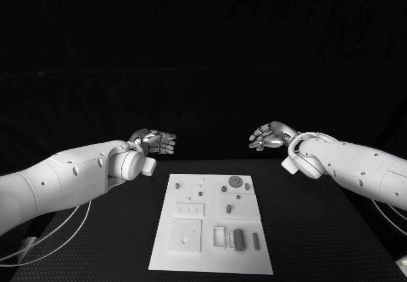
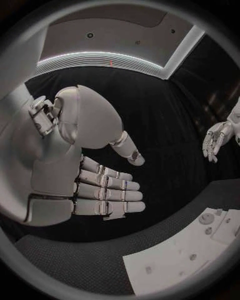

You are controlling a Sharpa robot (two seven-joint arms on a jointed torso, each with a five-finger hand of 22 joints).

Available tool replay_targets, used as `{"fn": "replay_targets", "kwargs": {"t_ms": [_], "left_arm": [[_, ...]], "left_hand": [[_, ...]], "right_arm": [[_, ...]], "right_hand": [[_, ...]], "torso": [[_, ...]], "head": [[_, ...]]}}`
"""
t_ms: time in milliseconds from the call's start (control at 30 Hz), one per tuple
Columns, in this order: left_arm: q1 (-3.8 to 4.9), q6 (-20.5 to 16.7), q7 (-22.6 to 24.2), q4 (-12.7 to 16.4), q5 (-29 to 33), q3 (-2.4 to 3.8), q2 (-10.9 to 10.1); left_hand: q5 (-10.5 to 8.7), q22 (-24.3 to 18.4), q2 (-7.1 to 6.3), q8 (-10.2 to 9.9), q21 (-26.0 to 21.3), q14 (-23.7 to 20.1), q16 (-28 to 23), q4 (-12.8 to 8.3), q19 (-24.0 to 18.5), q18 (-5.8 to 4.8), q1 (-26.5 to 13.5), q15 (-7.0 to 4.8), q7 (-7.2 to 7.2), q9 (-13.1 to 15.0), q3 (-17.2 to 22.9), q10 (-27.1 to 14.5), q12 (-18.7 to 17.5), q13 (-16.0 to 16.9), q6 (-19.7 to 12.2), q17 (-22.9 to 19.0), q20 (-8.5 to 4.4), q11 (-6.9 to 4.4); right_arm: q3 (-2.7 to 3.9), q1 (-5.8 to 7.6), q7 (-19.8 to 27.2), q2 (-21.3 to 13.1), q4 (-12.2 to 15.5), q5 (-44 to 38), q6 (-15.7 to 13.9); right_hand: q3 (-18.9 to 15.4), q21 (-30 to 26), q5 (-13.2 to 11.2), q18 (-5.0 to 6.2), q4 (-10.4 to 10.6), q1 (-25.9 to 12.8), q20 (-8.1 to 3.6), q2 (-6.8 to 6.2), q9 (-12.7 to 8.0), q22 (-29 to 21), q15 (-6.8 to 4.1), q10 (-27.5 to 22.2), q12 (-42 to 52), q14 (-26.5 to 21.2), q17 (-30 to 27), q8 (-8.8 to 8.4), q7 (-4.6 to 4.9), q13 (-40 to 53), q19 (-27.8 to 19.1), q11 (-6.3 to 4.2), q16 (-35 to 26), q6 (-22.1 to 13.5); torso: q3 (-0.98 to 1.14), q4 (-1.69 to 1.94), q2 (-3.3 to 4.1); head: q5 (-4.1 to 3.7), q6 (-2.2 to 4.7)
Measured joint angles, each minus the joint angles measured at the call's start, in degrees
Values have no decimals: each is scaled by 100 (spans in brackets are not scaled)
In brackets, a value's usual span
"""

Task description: Assemble the parts on the task board

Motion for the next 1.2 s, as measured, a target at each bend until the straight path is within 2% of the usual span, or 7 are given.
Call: {"fn": "replay_targets", "kwargs": {"t_ms": [200,433,533,567,867,1000,1200], "left_arm": [[1,94,34,620,-89,1,-334],[26,152,84,1283,-218,2,-746],[66,181,117,1591,-336,10,-922],[67,182,119,1610,-344,11,-931],[70,220,167,1993,-485,8,-1028],[70,229,178,1997,-509,6,-1008],[69,244,191,1994,-528,5,-996]], "left_hand": [[0,10,-22,0,0,17,0,0,0,-2,22,1,-7,-16,0,22,15,22,24,38,0,-22],[0,21,-44,0,0,26,-49,0,0,-2,44,11,24,-46,0,104,37,56,121,74,0,-48],[0,37,-44,0,-1,56,-57,0,11,-1,44,-17,12,-74,0,245,87,101,191,121,-12,-122],[0,37,-44,0,-1,56,-68,0,16,-1,44,-17,8,-74,0,246,87,101,195,123,-17,-123],[0,42,-46,-1,-1,56,-93,16,20,-1,43,-17,22,-89,-17,247,87,101,221,137,-20,-124],[0,42,-69,-1,-1,56,-93,16,20,-1,20,-17,22,-96,-16,247,87,100,221,139,-20,-124],[0,47,-68,-1,-1,56,-115,16,20,-2,20,-18,22,-103,-17,247,87,100,221,146,-20,-124]], "right_arm": [[0,-10,-13,-17,164,-994,6],[1,-77,-86,38,323,-2008,25],[1,-104,-188,132,340,-2602,25],[1,-107,-197,139,340,-2648,25],[-34,-261,-441,328,208,-3756,28],[-94,-334,-500,389,174,-4057,43],[-131,-357,-564,469,104,-4351,65]], "right_hand": [[-42,130,0,-1,5,60,-177,-60,62,3,-201,88,-92,369,357,-41,1,14,451,-7,132,77],[-42,241,0,-43,5,60,-277,-60,88,4,-278,181,-163,588,571,-91,-42,23,689,-38,213,179],[-42,293,0,-51,5,27,-310,-93,93,5,-300,201,-185,673,649,-123,-57,22,789,-58,255,205],[-42,307,0,-51,5,22,-313,-99,93,6,-304,212,-186,677,658,-128,-51,22,797,-69,258,214],[-41,389,0,-90,5,13,-358,-182,86,6,-320,222,-291,794,792,-180,-80,4,919,-79,290,270],[-41,530,0,-129,5,13,-444,-182,60,9,-375,324,-291,952,931,-205,-104,-1,1087,-119,425,386],[-41,535,0,-87,6,13,-452,-182,54,9,-383,324,-313,960,972,-204,-105,-9,1095,-119,436,387]], "torso": [[48,92,62],[101,221,151],[138,294,216],[141,299,221],[221,482,372],[250,543,433],[294,614,526]], "head": [[-101,-4],[-213,-41],[-288,-54],[-294,-55],[-438,-82],[-493,-87],[-569,-74]]}}
